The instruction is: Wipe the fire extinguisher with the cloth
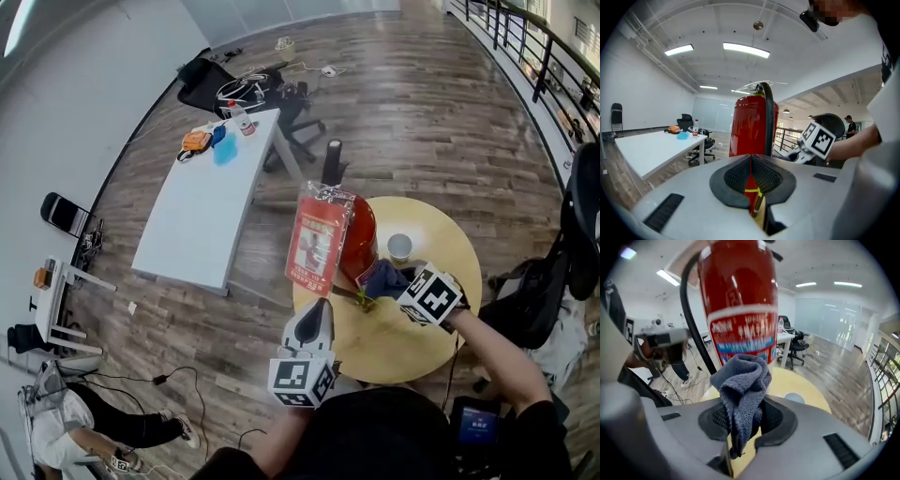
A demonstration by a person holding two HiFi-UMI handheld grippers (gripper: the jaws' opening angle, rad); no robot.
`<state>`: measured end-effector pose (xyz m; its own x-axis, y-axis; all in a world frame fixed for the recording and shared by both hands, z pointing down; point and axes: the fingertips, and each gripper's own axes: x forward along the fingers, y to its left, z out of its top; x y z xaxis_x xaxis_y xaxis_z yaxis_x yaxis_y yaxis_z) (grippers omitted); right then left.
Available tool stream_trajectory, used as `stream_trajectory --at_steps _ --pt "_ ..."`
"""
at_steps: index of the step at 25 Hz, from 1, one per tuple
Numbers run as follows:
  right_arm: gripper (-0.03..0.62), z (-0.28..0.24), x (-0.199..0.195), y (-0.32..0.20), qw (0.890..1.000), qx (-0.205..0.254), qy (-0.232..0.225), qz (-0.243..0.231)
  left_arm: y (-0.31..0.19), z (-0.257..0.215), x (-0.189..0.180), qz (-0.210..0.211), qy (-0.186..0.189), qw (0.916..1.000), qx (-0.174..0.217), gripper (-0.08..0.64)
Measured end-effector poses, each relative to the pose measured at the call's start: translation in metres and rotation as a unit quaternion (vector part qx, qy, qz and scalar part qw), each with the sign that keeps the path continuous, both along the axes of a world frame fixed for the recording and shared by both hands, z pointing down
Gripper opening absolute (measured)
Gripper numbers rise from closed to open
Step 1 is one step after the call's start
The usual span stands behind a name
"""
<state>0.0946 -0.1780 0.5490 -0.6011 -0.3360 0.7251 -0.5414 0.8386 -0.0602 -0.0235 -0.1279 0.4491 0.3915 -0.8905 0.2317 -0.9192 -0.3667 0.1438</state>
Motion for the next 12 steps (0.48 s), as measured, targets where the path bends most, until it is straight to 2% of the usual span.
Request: stream_trajectory --at_steps 3,7,9,12 --pt "0.107 -0.078 -0.005 0.000 0.996 0.073 -0.041 -0.013 0.000 -0.001 -0.002 -0.001 0.001 1.0000 0.002 0.025" --pt "0.109 -0.142 -0.011 0.006 0.985 0.163 -0.040 -0.037 0.000 -0.004 -0.001 0.001 0.003 1.0000 0.007 0.025" --pt "0.114 -0.152 -0.012 0.008 0.982 0.178 -0.044 -0.038 0.001 -0.005 -0.001 0.001 0.004 1.0000 0.009 0.025" --pt "0.121 -0.161 -0.011 0.009 0.981 0.176 -0.082 -0.016 0.004 -0.007 -0.003 0.002 0.004 1.0000 0.009 0.025"
